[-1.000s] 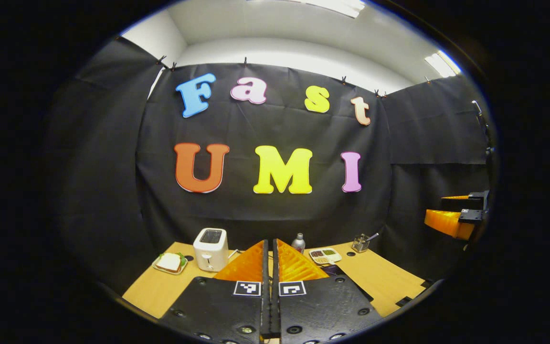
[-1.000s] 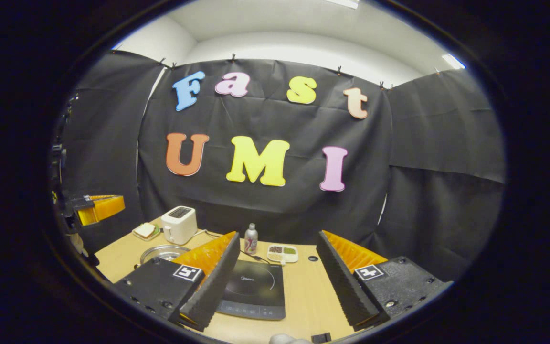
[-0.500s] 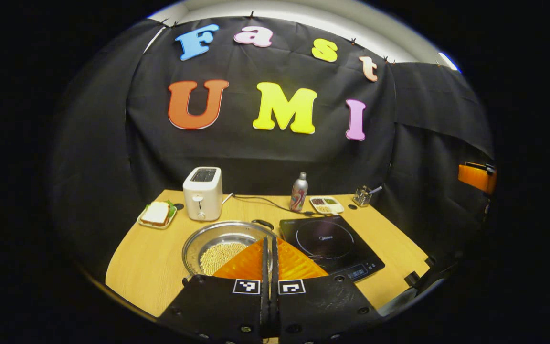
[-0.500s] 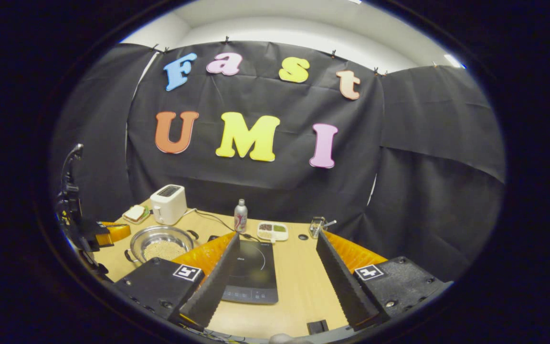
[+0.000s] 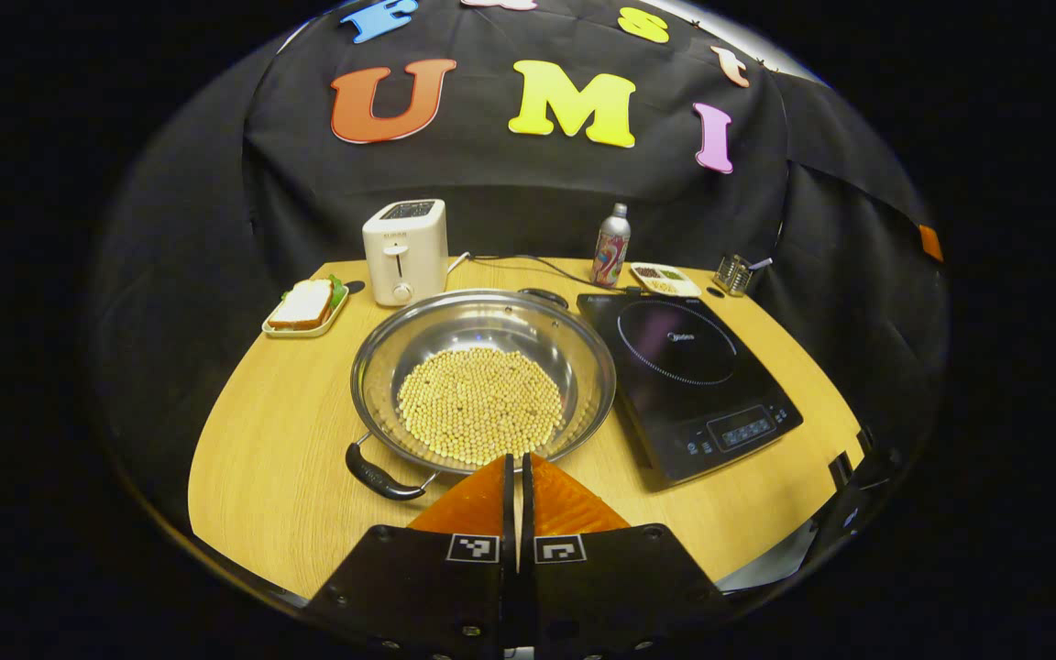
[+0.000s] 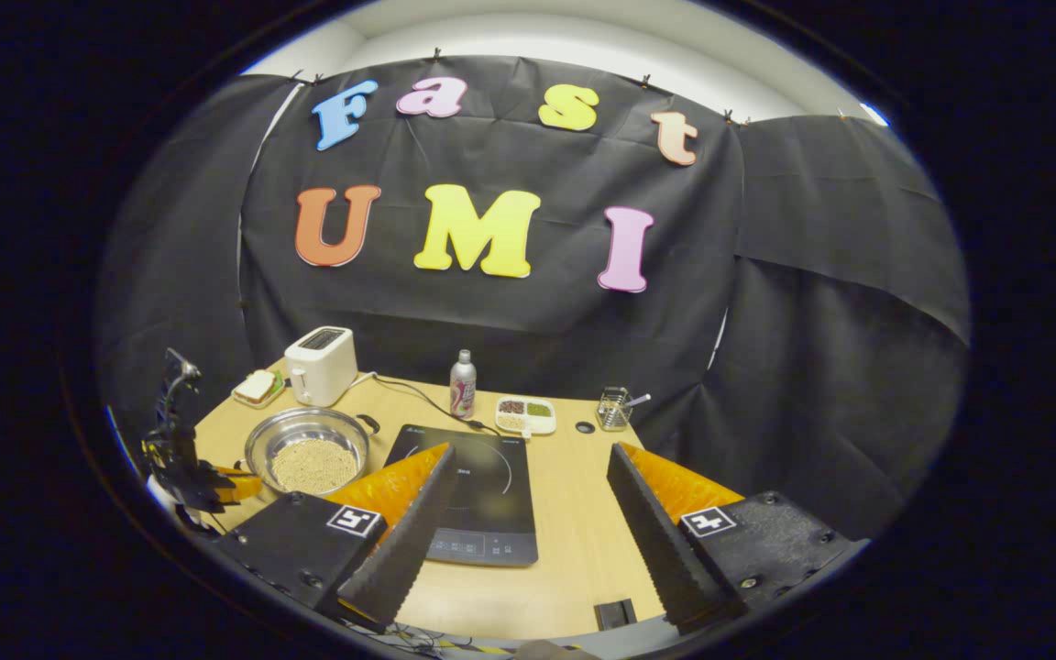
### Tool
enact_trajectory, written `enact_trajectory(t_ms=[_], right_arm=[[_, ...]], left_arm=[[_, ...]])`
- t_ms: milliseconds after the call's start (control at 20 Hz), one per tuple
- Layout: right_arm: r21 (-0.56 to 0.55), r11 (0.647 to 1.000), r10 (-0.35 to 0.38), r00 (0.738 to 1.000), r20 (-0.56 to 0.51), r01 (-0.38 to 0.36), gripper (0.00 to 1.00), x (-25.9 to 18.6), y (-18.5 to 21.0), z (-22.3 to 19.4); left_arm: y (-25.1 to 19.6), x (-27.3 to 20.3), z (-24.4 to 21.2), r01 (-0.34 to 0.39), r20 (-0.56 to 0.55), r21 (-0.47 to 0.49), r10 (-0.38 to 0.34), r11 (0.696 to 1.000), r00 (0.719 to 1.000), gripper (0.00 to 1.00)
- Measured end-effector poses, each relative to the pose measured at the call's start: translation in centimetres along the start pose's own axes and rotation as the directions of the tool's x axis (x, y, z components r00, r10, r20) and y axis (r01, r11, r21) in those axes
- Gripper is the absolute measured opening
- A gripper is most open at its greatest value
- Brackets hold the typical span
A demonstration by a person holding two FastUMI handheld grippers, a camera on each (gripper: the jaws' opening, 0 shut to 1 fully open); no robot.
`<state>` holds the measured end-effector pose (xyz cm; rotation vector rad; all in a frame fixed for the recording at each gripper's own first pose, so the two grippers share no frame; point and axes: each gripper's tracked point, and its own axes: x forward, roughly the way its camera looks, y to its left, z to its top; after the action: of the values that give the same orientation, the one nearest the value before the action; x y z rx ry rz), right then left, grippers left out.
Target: First push the handle of the pot to place it horizontally, then grasp the pot with both hands and set it on the induction cooktop.
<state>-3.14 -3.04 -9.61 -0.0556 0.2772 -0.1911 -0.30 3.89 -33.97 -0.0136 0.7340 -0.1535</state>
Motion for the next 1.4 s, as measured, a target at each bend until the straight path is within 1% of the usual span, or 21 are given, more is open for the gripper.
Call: enact_trajectory(t_ms=[100, 250, 300, 350, 400, 450, 550, 750, 800, 900, 1000, 1100, 1150, 1200, 1250, 1300, 1350, 1400], right_arm=[[-0.002, 1.0, 0.001, 1.0, -0.001, -0.001, 1.0, 0.2, 0.0, -0.2], [0.004, 1.0, 0.0, 1.0, -0.006, 0.0, 1.0, 0.4, 0.0, -0.2], [0.005, 1.0, 0.001, 1.0, -0.011, -0.001, 1.0, 0.6, 0.0, -0.4], [0.007, 1.0, 0.0, 1.0, -0.016, 0.0, 1.0, 0.6, 0.0, -0.6], [0.011, 1.0, 0.0, 1.0, -0.02, 0.0, 1.0, 0.7, 0.0, -0.8], [0.014, 1.0, -0.001, 1.0, -0.026, 0.001, 1.0, 0.8, 0.0, -0.9], [0.015, 1.0, -0.009, 0.999, -0.036, 0.009, 1.0, 0.9, -0.2, -1.2], [0.028, 0.999, -0.026, 0.998, -0.053, 0.028, 1.0, 1.3, -0.7, -1.7], [0.03, 0.999, -0.027, 0.998, -0.057, 0.029, 1.0, 1.4, -0.7, -2.0], [0.029, 0.999, -0.029, 0.998, -0.062, 0.03, 1.0, 1.5, -0.6, -2.1], [0.027, 0.999, -0.029, 0.997, -0.066, 0.031, 1.0, 1.7, -0.3, -2.3], [0.025, 0.999, -0.026, 0.997, -0.066, 0.028, 1.0, 1.7, -0.2, -2.2], [0.024, 0.999, -0.026, 0.998, -0.065, 0.028, 1.0, 1.8, -0.1, -2.1], [0.023, 0.999, -0.025, 0.998, -0.066, 0.026, 1.0, 1.7, -0.2, -2.2], [0.025, 0.999, -0.026, 0.998, -0.066, 0.027, 1.0, 1.8, -0.1, -2.2], [0.027, 0.999, -0.023, 0.997, -0.068, 0.025, 1.0, 1.9, -0.1, -2.2], [0.028, 0.999, -0.024, 0.997, -0.069, 0.026, 1.0, 1.8, -0.1, -2.3], [0.027, 0.999, -0.025, 0.997, -0.068, 0.027, 1.0, 1.8, -0.2, -2.3]], left_arm=[[0.5, 1.0, -1.7, 0.002, -0.057, -0.013, -0.003, 1.0, 0.998, 0.0], [1.8, 2.2, -3.0, -0.011, -0.122, 0.009, 0.012, 1.0, 0.992, 0.0], [2.2, 2.7, -3.3, -0.012, -0.136, 0.011, 0.013, 1.0, 0.991, 0.1], [2.5, 3.0, -3.3, -0.017, -0.144, 0.012, 0.018, 1.0, 0.989, 0.0], [2.6, 3.4, -3.4, -0.011, -0.155, 0.009, 0.012, 1.0, 0.988, 0.1], [2.7, 3.6, -3.6, -0.01, -0.171, 0.007, 0.012, 1.0, 0.985, 0.0], [3.2, 4.0, -4.0, -0.014, -0.191, 0.011, 0.016, 1.0, 0.981, 0.0], [4.5, 5.0, -3.9, -0.034, -0.205, 0.022, 0.038, 0.999, 0.978, 0.0], [4.5, 5.1, -4.0, -0.032, -0.205, 0.014, 0.034, 0.999, 0.978, 0.1], [5.0, 5.2, -4.0, -0.042, -0.209, 0.02, 0.045, 0.999, 0.977, 0.0], [5.6, 5.1, -4.0, -0.051, -0.21, 0.022, 0.054, 0.998, 0.976, 0.0], [6.0, 4.9, -4.0, -0.061, -0.211, 0.016, 0.063, 0.998, 0.975, 0.1], [6.4, 4.8, -4.0, -0.067, -0.212, 0.015, 0.068, 0.998, 0.975, 0.0], [6.7, 4.8, -3.9, -0.073, -0.212, 0.014, 0.075, 0.997, 0.974, 0.0], [6.9, 4.9, -3.9, -0.078, -0.213, 0.011, 0.079, 0.997, 0.974, 0.1], [7.4, 5.0, -3.7, -0.084, -0.213, 0.009, 0.084, 0.996, 0.973, 0.0], [7.9, 5.4, -3.6, -0.095, -0.214, 0.002, 0.093, 0.995, 0.972, 0.09], [8.6, 5.6, -3.2, -0.106, -0.213, -0.008, 0.102, 0.994, 0.972, 0.1]])
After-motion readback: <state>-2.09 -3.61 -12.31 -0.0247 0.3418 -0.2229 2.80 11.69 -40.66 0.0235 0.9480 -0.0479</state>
